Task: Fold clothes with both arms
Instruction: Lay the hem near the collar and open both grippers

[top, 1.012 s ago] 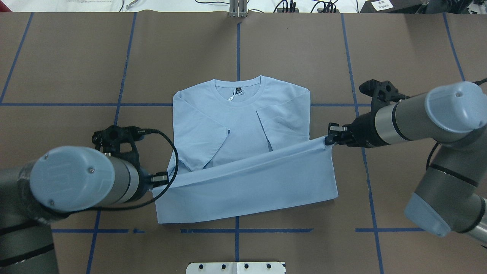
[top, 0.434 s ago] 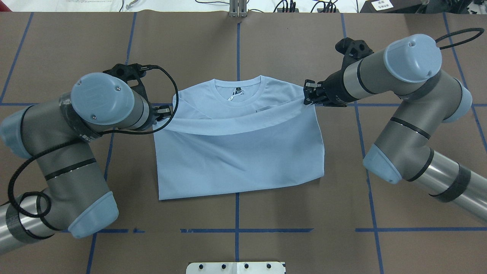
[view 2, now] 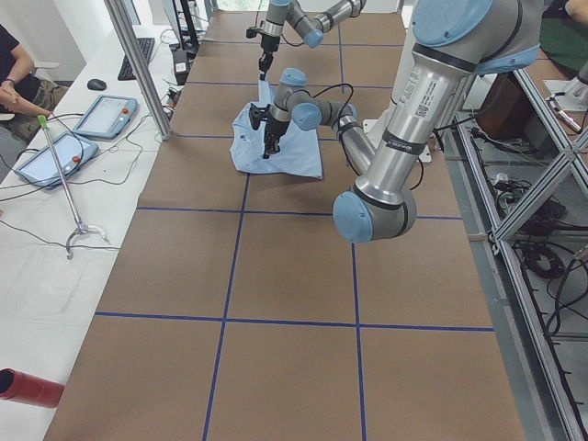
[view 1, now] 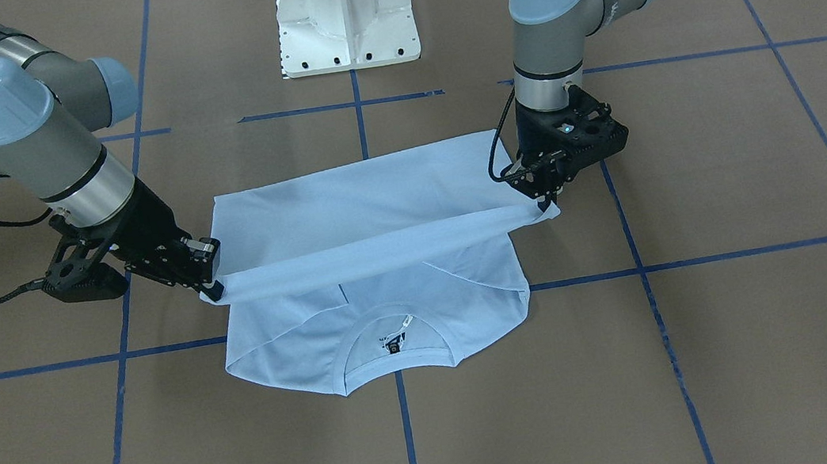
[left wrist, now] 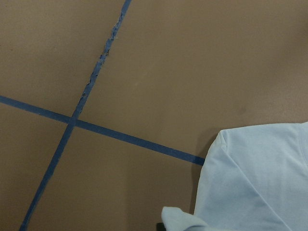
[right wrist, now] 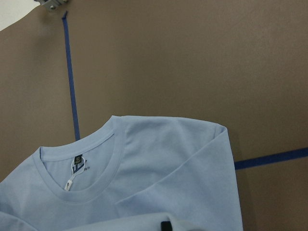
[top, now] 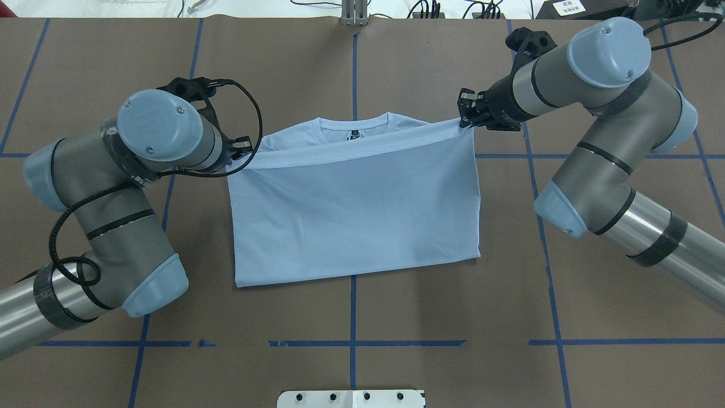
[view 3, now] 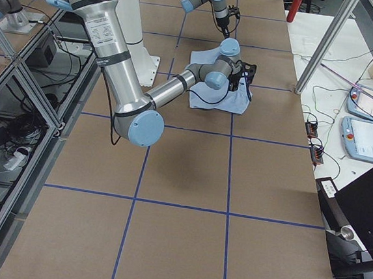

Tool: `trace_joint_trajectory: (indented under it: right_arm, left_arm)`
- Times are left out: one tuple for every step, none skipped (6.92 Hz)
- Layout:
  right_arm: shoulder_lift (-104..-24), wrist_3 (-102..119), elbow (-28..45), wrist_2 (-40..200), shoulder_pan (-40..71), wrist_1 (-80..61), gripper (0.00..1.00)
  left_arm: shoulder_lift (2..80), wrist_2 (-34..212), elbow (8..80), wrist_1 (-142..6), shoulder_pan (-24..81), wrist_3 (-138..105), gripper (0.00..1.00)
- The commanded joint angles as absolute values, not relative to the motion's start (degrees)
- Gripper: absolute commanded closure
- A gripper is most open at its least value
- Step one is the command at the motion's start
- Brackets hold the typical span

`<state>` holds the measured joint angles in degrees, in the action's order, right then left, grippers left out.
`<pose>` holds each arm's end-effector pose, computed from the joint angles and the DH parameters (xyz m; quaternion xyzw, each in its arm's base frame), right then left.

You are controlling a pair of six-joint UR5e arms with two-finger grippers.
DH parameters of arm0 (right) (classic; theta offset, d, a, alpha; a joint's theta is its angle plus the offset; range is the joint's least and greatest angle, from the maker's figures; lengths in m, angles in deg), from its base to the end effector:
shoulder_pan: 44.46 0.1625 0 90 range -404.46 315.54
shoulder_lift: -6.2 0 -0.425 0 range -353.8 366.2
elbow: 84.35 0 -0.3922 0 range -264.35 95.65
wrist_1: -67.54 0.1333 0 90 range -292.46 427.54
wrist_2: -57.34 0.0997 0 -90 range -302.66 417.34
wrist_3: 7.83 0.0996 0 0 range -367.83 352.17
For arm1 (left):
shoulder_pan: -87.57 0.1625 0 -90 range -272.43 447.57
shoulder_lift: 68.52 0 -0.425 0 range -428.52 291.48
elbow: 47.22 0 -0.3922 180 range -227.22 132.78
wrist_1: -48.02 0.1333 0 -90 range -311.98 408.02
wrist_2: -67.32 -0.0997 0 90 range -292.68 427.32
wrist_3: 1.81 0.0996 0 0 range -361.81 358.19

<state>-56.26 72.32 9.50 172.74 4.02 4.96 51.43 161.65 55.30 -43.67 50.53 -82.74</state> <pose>-0.3696 -0.5541 0.2964 0.0662 -0.5116 0.1792 0.8377 0.4368 -0.4872 0.2677 0.1149 0.3593 -0.2100 0.9020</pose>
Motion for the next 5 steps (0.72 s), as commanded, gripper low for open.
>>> trace_joint_trajectory:
  right_arm:
    - [-52.88, 72.15, 4.27, 172.74, 4.58, 5.05, 1.0]
    - [-50.94, 72.15, 1.63, 172.74, 4.5, 5.05, 1.0]
    - [-50.4, 72.06, 0.04, 172.74, 4.41, 5.14, 1.0]
    - [-49.62, 72.06, -1.63, 172.74, 4.32, 5.14, 1.0]
    - [-48.21, 72.06, -3.91, 172.74, 4.32, 6.1, 1.0]
  left_arm:
    - [54.6, 161.62, 49.05, -47.67, 49.35, -82.76, 1.0]
    - [55.13, 161.62, 47.89, -48.56, 48.82, -82.67, 1.0]
    - [56.53, 161.54, 46.14, -48.66, 48.2, -82.67, 1.0]
    - [57.5, 161.53, 43.08, -51.18, 47.76, -82.58, 1.0]
    - [57.6, 161.45, 39.57, -55.21, 47.41, -82.58, 1.0]
